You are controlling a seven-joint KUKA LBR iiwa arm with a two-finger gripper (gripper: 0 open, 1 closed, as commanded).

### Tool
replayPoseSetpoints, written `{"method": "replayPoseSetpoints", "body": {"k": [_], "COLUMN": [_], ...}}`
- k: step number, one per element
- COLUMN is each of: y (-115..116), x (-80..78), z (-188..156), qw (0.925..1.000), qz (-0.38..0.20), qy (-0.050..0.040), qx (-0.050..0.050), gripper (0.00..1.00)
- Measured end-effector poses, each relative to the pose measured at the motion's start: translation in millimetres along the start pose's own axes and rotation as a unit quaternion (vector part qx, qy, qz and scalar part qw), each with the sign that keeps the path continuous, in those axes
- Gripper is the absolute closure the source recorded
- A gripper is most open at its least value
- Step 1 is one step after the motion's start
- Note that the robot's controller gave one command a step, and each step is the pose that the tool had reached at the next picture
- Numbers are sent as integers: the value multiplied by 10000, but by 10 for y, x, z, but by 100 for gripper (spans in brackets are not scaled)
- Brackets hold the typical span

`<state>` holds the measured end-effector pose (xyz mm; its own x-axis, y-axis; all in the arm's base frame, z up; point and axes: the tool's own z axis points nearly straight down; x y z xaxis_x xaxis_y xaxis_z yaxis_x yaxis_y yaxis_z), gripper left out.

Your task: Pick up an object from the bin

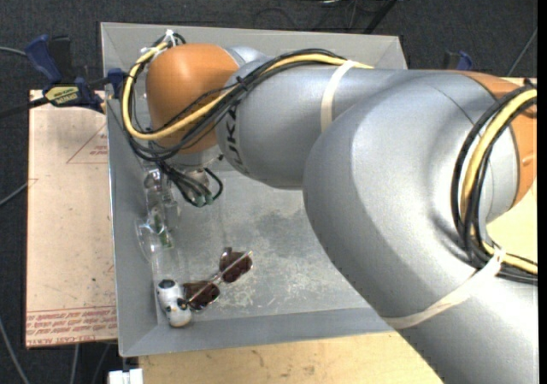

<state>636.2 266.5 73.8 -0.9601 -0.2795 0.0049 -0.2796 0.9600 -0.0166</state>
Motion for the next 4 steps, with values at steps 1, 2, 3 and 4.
{"method": "replayPoseSetpoints", "body": {"k": [1,2,3,4], "y": [-141,-226,-247,-217], "x": [519,184,595,454], "z": [-401,-390,-910,-1301], "qw": [9999,10000,10000,9999], "qz": [-96,-26,-39,-9], "qy": [-34,-44,18,-43], "qx": [-82,-85,-82,-91], "gripper": [100,100,100,100]}}
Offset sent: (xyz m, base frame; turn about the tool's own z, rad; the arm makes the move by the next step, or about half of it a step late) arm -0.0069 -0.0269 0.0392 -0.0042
